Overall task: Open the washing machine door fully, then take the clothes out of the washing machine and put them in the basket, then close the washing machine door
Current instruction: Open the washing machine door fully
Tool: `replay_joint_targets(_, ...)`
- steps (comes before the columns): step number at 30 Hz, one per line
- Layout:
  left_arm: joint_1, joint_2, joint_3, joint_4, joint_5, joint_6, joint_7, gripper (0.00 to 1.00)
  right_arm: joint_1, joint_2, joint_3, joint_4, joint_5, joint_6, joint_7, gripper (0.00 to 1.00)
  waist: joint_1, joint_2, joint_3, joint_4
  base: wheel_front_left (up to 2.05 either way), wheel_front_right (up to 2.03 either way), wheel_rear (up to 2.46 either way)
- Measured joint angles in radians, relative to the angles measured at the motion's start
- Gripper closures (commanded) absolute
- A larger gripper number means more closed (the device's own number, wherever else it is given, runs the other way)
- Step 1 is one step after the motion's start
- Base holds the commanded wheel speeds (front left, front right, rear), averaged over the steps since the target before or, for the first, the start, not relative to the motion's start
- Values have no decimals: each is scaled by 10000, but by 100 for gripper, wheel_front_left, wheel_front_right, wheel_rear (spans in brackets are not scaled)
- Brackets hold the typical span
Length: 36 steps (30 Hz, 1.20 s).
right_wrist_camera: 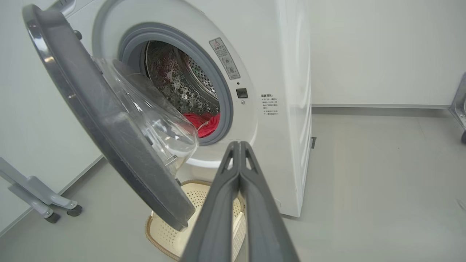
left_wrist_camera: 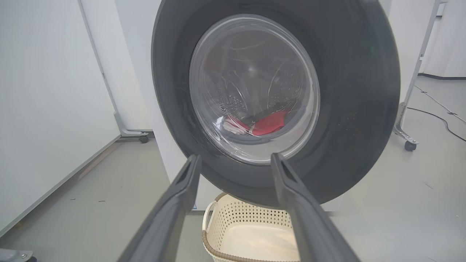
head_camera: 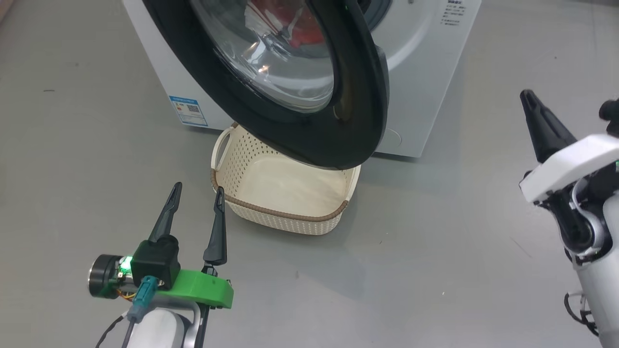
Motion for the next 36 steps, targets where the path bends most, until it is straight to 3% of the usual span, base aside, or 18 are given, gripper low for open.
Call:
replay_joint_targets(11,263,13,111,-17,81,0,0,0,1660,140,-380,155,-629,0,-1873,100,1,0,-373,-573,0,0,0)
replay_joint_targets(13,297,15,73,-21,84,0,0,0,2030,58,-393,161,-1020,-31,-2270,56,0,0,-418,-638,0,0,0)
replay_joint_targets(14,303,17,73,-21,84,0,0,0,2130,46,-435,169,-1137,-119,-2424,0,0,0,-425,-647,0,0,0)
replay_joint_targets(36,468,21,29,-17,86,0,0,0,2796,366,-299,255,-1338,-203,-3430,0,0,0,-561,-711,0,0,0)
